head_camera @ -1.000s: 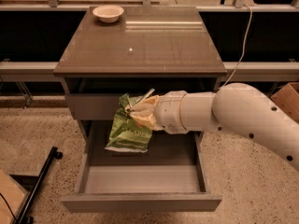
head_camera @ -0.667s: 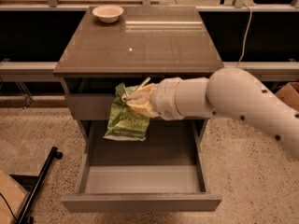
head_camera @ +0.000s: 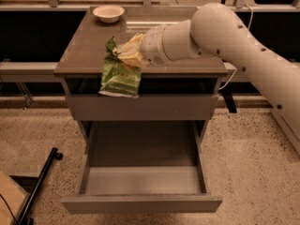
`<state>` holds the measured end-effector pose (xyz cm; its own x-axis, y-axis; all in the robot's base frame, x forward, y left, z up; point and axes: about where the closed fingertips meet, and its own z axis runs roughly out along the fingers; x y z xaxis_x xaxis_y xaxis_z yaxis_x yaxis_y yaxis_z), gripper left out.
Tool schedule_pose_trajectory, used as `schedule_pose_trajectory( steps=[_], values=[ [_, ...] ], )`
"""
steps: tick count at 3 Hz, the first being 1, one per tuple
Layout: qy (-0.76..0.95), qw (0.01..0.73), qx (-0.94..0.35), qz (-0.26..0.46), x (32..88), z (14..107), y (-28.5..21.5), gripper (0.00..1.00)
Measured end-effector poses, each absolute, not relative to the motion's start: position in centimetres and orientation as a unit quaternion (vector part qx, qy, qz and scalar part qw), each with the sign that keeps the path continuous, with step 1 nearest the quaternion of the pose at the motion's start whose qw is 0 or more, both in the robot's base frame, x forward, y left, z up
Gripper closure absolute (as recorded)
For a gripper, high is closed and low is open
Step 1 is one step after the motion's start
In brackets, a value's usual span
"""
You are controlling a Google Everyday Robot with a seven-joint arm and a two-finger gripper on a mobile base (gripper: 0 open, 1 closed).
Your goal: Pick green jalapeno chip bag from middle drawer and place on counter
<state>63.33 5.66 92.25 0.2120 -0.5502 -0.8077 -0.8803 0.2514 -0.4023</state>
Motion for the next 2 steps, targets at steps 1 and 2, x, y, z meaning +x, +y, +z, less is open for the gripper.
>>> schedule_pose_trajectory(
  steps=[1,2],
  values=[
    [0.594,0.502,-0.607,0.167,67.9,93.4,7.6,1.0],
    [0.583,0.501,-0.618,0.163,72.6,93.7,9.0,1.0]
  ],
)
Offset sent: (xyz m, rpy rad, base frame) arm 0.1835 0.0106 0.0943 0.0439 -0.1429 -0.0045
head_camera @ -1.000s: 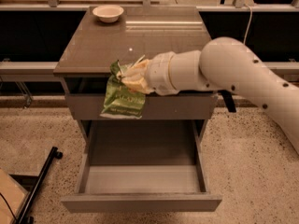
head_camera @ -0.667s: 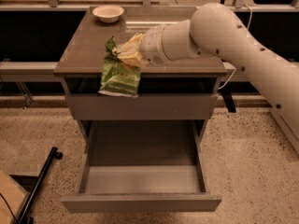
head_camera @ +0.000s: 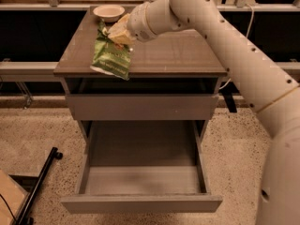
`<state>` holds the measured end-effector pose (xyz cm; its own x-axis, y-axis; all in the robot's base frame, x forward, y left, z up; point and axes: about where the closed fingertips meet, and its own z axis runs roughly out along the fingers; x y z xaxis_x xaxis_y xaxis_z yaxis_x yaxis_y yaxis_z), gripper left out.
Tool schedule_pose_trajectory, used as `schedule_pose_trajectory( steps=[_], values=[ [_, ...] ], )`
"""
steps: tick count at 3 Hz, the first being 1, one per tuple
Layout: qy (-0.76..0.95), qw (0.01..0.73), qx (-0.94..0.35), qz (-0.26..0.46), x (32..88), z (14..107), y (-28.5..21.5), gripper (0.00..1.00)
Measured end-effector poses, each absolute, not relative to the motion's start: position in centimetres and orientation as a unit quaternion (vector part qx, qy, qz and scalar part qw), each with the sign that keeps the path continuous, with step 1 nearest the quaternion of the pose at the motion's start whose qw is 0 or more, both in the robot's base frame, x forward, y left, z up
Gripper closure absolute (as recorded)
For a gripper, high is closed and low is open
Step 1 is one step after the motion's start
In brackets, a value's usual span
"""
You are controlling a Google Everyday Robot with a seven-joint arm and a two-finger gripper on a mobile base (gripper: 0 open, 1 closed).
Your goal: Pick green jalapeno chip bag from middle drawer and place on counter
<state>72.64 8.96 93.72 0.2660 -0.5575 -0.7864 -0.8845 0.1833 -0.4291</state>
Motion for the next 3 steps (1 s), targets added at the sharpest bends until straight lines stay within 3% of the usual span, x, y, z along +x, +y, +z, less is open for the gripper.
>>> schedule_pose_trajectory(
  steps=[2,3],
  values=[
    [0.561,0.518,-0.63,0.138,80.3,95.8,7.7,0.99],
    [0.56,0.535,-0.619,0.132,80.9,97.6,6.7,0.76]
  ],
)
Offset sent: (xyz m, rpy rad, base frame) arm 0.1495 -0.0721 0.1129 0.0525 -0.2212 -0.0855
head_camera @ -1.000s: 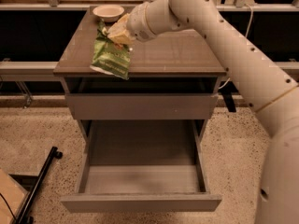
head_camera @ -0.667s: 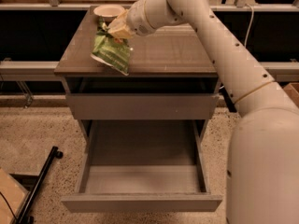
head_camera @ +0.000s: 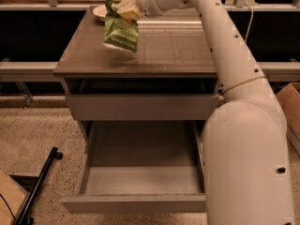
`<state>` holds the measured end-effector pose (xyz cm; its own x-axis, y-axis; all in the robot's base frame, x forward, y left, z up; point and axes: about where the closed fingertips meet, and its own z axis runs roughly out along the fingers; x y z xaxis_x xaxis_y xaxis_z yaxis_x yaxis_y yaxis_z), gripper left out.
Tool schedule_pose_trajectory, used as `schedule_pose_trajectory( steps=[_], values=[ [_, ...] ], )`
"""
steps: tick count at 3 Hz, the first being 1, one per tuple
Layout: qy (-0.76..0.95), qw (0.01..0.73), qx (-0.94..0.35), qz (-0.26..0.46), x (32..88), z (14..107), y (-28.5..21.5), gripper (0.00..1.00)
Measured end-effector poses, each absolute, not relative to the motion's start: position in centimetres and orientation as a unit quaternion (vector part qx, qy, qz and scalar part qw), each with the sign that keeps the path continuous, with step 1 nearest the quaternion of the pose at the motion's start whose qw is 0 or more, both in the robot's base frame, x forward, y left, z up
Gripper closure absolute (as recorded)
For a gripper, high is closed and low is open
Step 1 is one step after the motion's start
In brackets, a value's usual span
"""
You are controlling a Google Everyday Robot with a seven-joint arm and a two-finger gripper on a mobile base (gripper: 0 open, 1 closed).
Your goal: Pick green jalapeno chip bag from middle drawer and place on counter
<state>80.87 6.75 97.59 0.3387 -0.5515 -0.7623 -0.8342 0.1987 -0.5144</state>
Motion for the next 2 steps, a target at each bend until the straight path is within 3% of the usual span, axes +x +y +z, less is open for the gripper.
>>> schedule_pose_trajectory(
  steps=[2],
  values=[
    [0.558,0.532,-0.621,0.136,80.87,97.14,7.46,0.29]
  ],
)
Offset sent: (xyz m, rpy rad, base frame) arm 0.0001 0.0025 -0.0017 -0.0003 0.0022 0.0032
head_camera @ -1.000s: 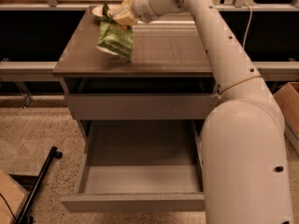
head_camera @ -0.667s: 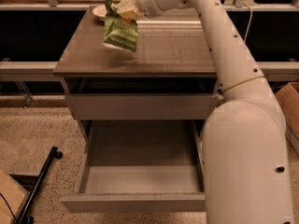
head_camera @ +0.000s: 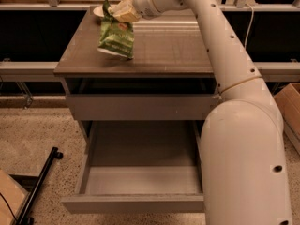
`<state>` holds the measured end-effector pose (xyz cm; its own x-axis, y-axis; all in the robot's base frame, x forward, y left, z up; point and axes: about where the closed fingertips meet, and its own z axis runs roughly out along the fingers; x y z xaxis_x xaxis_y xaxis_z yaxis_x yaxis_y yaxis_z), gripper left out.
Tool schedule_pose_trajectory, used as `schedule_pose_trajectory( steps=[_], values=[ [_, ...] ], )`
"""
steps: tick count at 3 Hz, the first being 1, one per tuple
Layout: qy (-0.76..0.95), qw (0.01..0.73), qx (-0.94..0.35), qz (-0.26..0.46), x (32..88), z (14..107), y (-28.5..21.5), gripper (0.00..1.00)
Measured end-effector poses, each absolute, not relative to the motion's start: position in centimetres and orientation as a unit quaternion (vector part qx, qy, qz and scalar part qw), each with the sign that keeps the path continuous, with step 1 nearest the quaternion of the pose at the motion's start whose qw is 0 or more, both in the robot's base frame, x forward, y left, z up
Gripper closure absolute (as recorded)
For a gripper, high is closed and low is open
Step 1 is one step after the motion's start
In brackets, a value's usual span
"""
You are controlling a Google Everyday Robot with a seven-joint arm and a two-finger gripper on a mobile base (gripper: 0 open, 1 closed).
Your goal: Pick green jalapeno chip bag from middle drawer and place on counter
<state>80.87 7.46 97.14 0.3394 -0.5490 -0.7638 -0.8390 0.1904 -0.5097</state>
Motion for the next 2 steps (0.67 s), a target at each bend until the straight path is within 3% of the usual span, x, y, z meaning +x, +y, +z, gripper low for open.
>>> schedule_pose_trajectory(
  steps=[1,2],
  values=[
    [0.558,0.531,-0.623,0.138,80.87,96.91,7.82,0.06],
    [0.557,0.53,-0.624,0.14,80.87,96.77,8.02,0.0]
  ],
)
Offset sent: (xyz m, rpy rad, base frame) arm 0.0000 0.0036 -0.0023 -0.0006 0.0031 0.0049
